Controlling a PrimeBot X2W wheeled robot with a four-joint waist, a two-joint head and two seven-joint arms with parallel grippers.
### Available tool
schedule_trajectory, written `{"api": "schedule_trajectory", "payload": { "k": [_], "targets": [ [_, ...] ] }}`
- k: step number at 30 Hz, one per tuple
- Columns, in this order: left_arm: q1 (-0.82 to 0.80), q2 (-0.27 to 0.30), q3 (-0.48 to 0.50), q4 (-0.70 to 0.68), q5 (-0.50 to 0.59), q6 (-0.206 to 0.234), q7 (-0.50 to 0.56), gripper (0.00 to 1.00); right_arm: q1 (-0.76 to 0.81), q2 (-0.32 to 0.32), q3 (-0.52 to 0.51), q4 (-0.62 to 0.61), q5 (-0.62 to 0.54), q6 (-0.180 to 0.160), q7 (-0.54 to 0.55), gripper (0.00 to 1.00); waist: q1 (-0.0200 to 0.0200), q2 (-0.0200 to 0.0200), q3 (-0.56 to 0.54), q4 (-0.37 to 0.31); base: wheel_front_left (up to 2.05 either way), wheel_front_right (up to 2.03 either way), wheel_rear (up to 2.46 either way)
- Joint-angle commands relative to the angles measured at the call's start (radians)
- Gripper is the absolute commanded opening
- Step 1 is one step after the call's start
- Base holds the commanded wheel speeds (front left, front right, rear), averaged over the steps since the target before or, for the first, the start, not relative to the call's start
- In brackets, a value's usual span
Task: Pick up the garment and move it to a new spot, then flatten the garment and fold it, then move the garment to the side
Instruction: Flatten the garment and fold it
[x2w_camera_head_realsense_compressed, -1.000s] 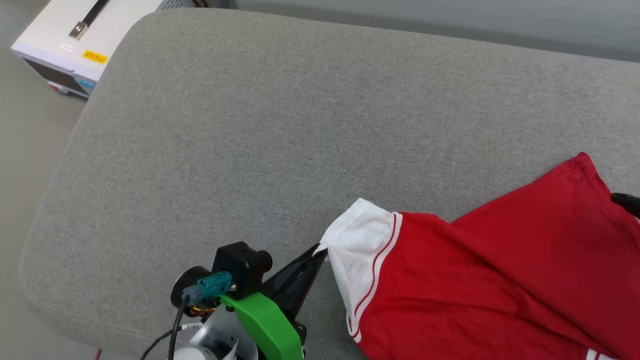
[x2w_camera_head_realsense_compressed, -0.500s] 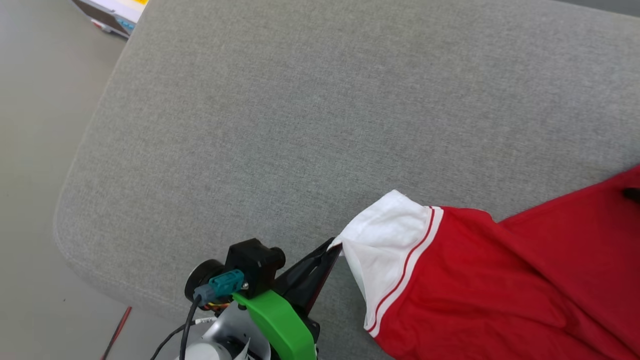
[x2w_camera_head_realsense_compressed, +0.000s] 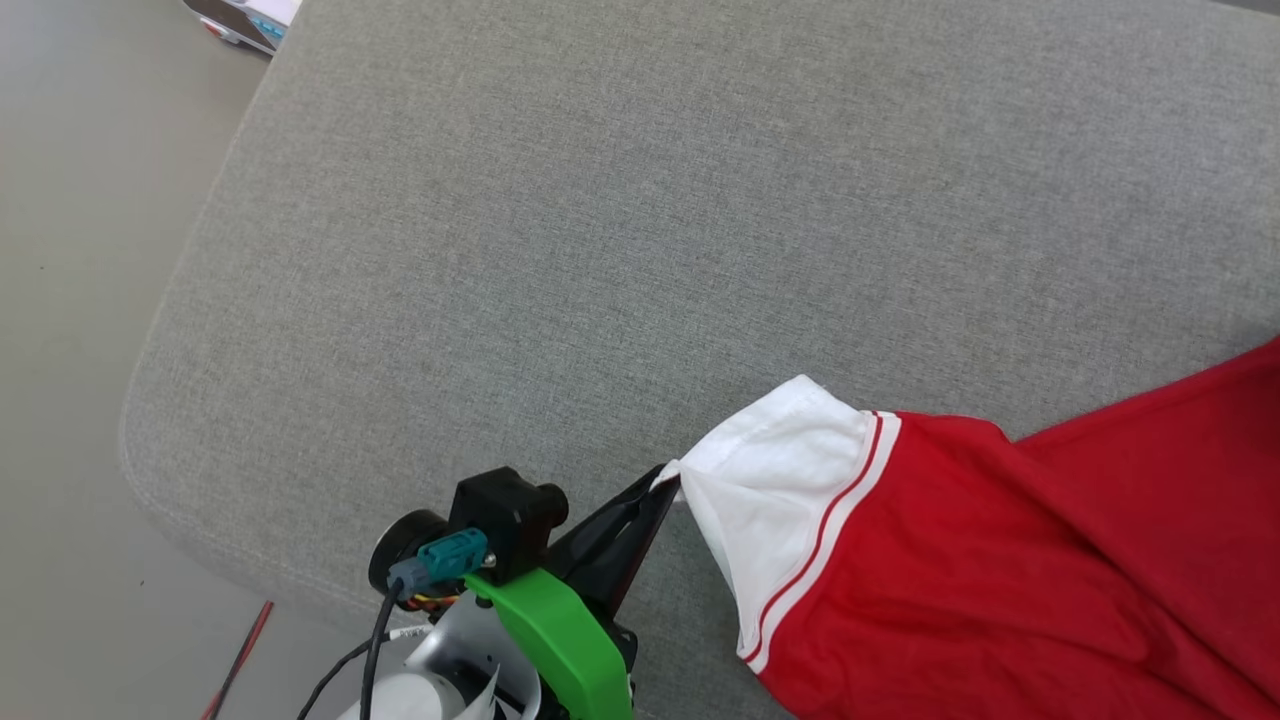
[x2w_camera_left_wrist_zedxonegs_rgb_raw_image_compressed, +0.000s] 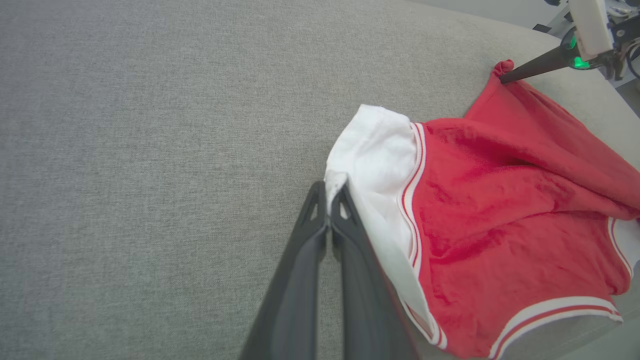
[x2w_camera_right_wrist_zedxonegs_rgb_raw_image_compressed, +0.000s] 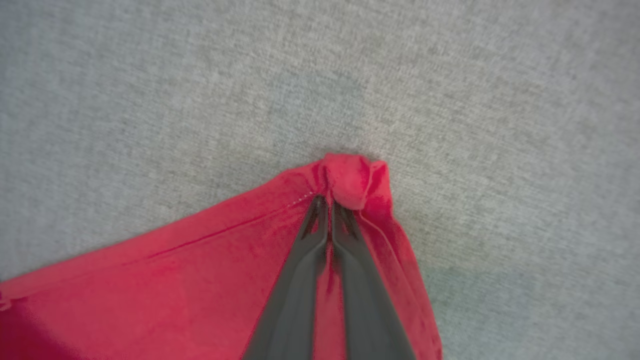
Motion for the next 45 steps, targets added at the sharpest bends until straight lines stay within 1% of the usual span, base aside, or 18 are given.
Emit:
{"api": "schedule_trajectory", "payload": {
  "k": [1,5,11,16,22,25,29,33,38,45],
  "targets": [
    [-0.023,-0.005,0.006,0.006,-0.006,-0.006,-0.007,0.0,0.018,0.026,0.017,0.038,0.011,-0.001,-0.02,0.0,-0.0001,0.0,-0.008,-0.002,0.0,0.0,0.0],
    [-0.018,0.002,0.02,0.015,-0.016,0.001,-0.01,0.0,-0.008,0.03,0.012,0.062,0.022,-0.001,-0.114,0.0,-0.0001,0.0,-0.04,-0.015,0.0,0.0,0.0],
    [-0.015,0.039,0.064,0.007,-0.027,0.02,-0.008,0.0,-0.035,0.026,0.018,0.095,0.054,-0.001,-0.272,0.0,-0.0001,0.0,-0.117,-0.054,0.0,0.0,0.0],
    [-0.024,0.095,0.102,-0.02,-0.026,0.029,0.013,0.0,-0.067,0.005,0.046,0.114,0.087,-0.001,-0.377,0.0,-0.0001,0.0,-0.181,-0.108,0.0,0.0,0.0],
    [-0.056,0.158,0.156,-0.06,-0.027,0.041,0.047,0.0,-0.088,-0.035,0.067,0.101,0.15,-0.001,-0.457,0.0,-0.0001,0.0,-0.249,-0.168,0.0,0.0,0.0],
    [-0.08,0.182,0.182,-0.082,-0.028,0.048,0.065,0.0,-0.092,-0.046,0.073,0.077,0.171,-0.001,-0.478,0.0,-0.0001,0.0,-0.281,-0.195,0.0,0.0,0.0],
    [-0.129,0.21,0.222,-0.106,-0.031,0.053,0.087,0.0,-0.089,-0.046,0.07,0.012,0.186,-0.001,-0.497,0.0,-0.0001,0.0,-0.319,-0.235,0.0,0.0,0.0],
    [-0.198,0.242,0.254,-0.124,-0.041,0.038,0.124,0.0,-0.088,-0.04,0.063,-0.068,0.187,-0.001,-0.499,0.0,-0.0001,0.0,-0.343,-0.267,0.0,0.0,0.0],
    [-0.299,0.275,0.301,-0.129,-0.038,0.029,0.153,0.0,-0.1,-0.019,0.066,-0.162,0.18,-0.001,-0.496,0.0,-0.0001,0.0,-0.367,-0.309,0.0,0.0,0.0],
    [-0.416,0.298,0.357,-0.138,-0.015,0.044,0.168,0.0,-0.123,0.009,0.057,-0.272,0.161,-0.001,-0.479,0.0,-0.0001,0.0,-0.371,-0.351,0.0,0.0,0.0]
  ]
}}
